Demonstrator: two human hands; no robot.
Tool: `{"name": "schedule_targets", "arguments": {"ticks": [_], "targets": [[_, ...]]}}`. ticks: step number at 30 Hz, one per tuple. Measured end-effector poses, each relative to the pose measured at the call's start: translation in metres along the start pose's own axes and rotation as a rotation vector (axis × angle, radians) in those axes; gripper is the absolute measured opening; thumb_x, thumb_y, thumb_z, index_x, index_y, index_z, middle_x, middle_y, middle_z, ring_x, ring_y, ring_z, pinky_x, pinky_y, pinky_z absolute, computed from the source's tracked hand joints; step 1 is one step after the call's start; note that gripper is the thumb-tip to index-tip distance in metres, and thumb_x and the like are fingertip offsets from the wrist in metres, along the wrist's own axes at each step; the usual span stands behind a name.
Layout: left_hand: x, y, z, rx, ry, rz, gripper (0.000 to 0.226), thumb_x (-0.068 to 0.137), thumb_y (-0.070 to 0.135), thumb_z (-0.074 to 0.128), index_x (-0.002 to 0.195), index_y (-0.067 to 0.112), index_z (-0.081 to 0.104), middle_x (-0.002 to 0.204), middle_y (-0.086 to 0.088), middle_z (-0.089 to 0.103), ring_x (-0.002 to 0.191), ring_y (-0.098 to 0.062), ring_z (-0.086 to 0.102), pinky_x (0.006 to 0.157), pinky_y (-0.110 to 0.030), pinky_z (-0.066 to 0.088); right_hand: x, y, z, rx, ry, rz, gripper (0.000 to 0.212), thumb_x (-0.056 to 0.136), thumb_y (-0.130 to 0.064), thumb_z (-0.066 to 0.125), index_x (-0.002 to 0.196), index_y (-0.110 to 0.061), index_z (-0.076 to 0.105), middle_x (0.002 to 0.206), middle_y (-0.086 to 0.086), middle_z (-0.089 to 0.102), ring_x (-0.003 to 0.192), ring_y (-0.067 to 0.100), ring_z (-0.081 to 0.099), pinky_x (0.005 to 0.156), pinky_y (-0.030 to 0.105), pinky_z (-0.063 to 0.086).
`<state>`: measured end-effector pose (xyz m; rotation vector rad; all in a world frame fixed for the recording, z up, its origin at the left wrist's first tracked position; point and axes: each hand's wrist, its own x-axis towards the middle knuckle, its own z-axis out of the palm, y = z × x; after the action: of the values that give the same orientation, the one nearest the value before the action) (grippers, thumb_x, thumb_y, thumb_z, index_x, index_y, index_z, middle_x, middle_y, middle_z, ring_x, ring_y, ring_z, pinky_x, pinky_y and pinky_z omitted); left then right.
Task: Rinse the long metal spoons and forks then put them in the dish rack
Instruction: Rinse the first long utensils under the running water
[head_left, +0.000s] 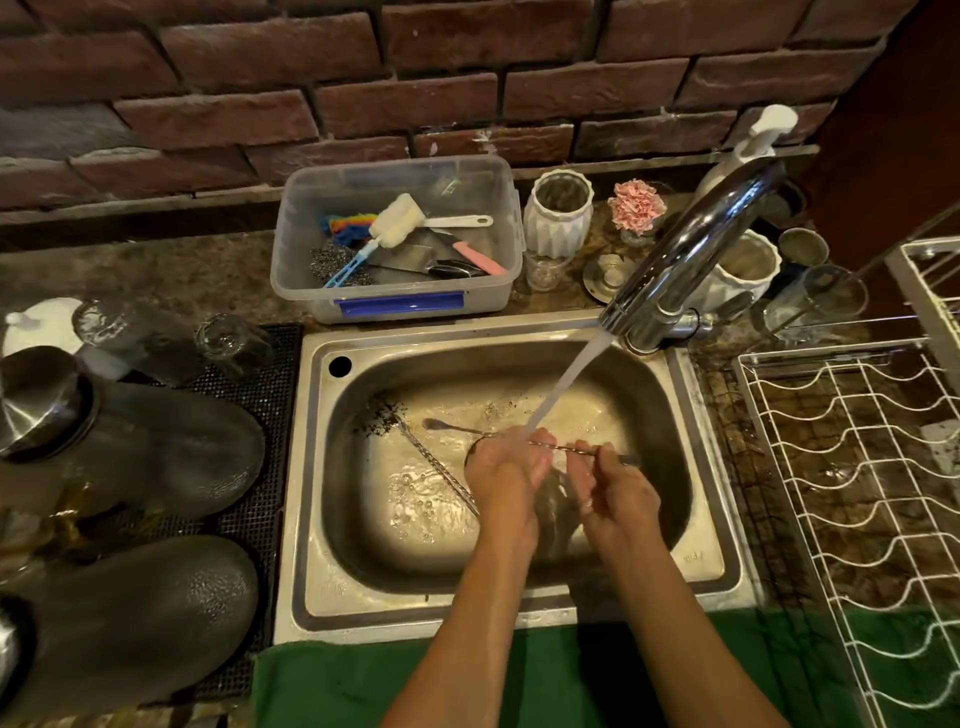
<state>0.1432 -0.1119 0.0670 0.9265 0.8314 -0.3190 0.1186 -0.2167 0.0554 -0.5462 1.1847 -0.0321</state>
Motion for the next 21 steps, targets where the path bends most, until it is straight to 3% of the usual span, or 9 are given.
{"name": "schedule_targets", "arguments": {"ticks": [3,6,8,10,11,14,16,19,21], "targets": [[0.006,-0.006,0.001,0.163,0.021,0.081,0.009,0.095,0.002,0.062,0.099,0.000,0.070,0.085,-0.012,0.074,0.064,-0.014,0.065,0.052,-0.021,0.053,0.002,0.005,-0.005,-0.376,0.049,-0.004,0.023,0.096,-0.022,0.065,0.087,-0.001,0.069,0.062,0.006,0.073,0.057,0.016,0.071,0.061,0.032,0.062],[0.019,-0.004,-0.012,0.364,0.095,0.198,0.013,0.096,0.010,0.064,0.088,0.003,0.071,0.068,-0.002,0.073,0.060,-0.012,0.066,0.052,-0.025,0.054,0.003,0.012,-0.015,-1.194,0.029,-0.423,0.027,0.096,-0.027,0.064,0.077,-0.008,0.065,0.057,0.000,0.068,0.055,0.013,0.067,0.064,0.034,0.062],[0.025,-0.005,-0.016,0.540,0.105,0.265,0.017,0.097,0.011,0.063,0.084,0.003,0.071,0.065,-0.005,0.070,0.055,-0.010,0.063,0.050,-0.026,0.054,-0.002,0.022,-0.013,-1.451,-0.052,-0.660,0.014,0.094,-0.023,0.066,0.087,-0.012,0.064,0.072,-0.001,0.069,0.064,0.014,0.065,0.063,0.032,0.057],[0.028,-0.009,-0.017,0.740,0.075,0.308,0.021,0.098,0.014,0.062,0.080,0.005,0.070,0.065,-0.008,0.068,0.052,-0.012,0.062,0.051,-0.032,0.055,0.000,0.032,-0.008,-1.578,-0.170,-0.800,0.003,0.094,-0.016,0.065,0.096,-0.017,0.063,0.084,-0.004,0.064,0.068,0.009,0.058,0.058,0.017,0.043],[0.031,-0.011,-0.017,0.837,0.053,0.314,0.021,0.098,0.015,0.061,0.081,0.006,0.070,0.067,-0.008,0.068,0.055,-0.015,0.063,0.054,-0.036,0.055,0.003,0.035,-0.006,-1.639,-0.230,-0.826,0.008,0.095,-0.014,0.063,0.089,-0.020,0.061,0.081,-0.006,0.061,0.066,0.006,0.055,0.055,0.013,0.037],[0.038,-0.013,-0.020,1.087,0.081,0.314,0.019,0.098,0.021,0.059,0.086,0.014,0.072,0.077,-0.004,0.071,0.072,-0.021,0.067,0.062,-0.036,0.055,0.015,0.045,-0.005,-1.723,-0.315,-0.796,0.038,0.095,-0.009,0.058,0.067,-0.031,0.045,0.062,-0.014,0.049,0.053,0.001,0.047,0.045,0.013,0.037],[0.040,-0.012,-0.022,1.138,0.121,0.309,0.016,0.097,0.025,0.061,0.089,0.018,0.074,0.079,-0.002,0.071,0.074,-0.022,0.067,0.061,-0.031,0.049,0.025,0.050,-0.005,-1.763,-0.303,-0.765,0.035,0.095,-0.009,0.058,0.068,-0.029,0.047,0.060,-0.014,0.049,0.053,0.002,0.050,0.044,0.013,0.034],[0.047,-0.011,-0.022,1.125,0.102,0.302,0.018,0.096,0.024,0.064,0.078,0.023,0.071,0.067,0.005,0.066,0.064,-0.015,0.064,0.053,-0.025,0.043,0.039,0.057,-0.002,-1.710,-0.309,-0.698,0.030,0.097,-0.012,0.058,0.070,-0.025,0.052,0.061,-0.012,0.054,0.055,0.005,0.055,0.048,0.016,0.043],[0.055,-0.011,-0.025,1.065,0.047,0.263,0.028,0.093,0.017,0.067,0.066,0.024,0.066,0.059,0.007,0.063,0.049,-0.006,0.059,0.043,-0.021,0.041,0.045,0.060,0.002,-1.640,-0.331,-0.609,0.034,0.097,-0.009,0.056,0.068,-0.024,0.050,0.061,-0.006,0.057,0.056,0.011,0.058,0.054,0.028,0.054]]}}
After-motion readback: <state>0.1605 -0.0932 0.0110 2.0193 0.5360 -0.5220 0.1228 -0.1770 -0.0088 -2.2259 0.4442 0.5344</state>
